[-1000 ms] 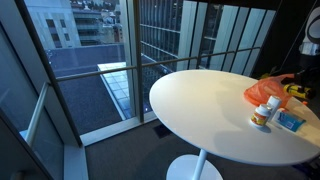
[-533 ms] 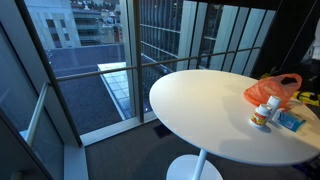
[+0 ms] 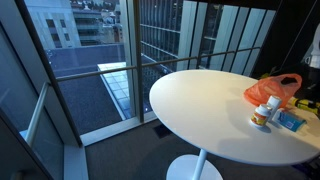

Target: Remove the yellow and brown bottle from the plastic bag and place it on the table in a lying position

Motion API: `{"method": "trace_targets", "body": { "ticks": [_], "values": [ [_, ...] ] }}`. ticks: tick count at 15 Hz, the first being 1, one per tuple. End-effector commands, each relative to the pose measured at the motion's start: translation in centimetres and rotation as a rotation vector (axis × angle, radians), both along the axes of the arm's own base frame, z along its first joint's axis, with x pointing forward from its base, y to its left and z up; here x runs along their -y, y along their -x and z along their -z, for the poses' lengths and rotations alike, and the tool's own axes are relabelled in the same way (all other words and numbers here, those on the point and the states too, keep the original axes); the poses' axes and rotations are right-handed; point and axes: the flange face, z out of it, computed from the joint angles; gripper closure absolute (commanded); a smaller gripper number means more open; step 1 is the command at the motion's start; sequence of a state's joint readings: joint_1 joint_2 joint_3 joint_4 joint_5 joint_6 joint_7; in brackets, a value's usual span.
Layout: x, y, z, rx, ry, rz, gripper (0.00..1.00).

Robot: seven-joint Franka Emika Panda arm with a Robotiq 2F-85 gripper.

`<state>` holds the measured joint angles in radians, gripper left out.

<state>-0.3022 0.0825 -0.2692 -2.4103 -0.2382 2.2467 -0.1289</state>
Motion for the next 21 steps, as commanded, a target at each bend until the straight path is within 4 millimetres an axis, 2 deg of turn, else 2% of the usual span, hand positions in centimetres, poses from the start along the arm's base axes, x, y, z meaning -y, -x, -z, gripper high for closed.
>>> {"method": "trace_targets", "body": {
  "ticks": [1,8,18,21],
  "values": [
    [-0.6,-0.8,1.1,0.020,-0.011,-0.012,0.75],
    [-1.0,-2.9,3.5,0.058,-0.011,-0.009,0.75],
    [-0.8,-8.3,3.2,0.216,0.019,0.011,0.75],
    [-0.4,-9.4,3.2,0.245,0.029,0.018,0.75]
  ]
}}
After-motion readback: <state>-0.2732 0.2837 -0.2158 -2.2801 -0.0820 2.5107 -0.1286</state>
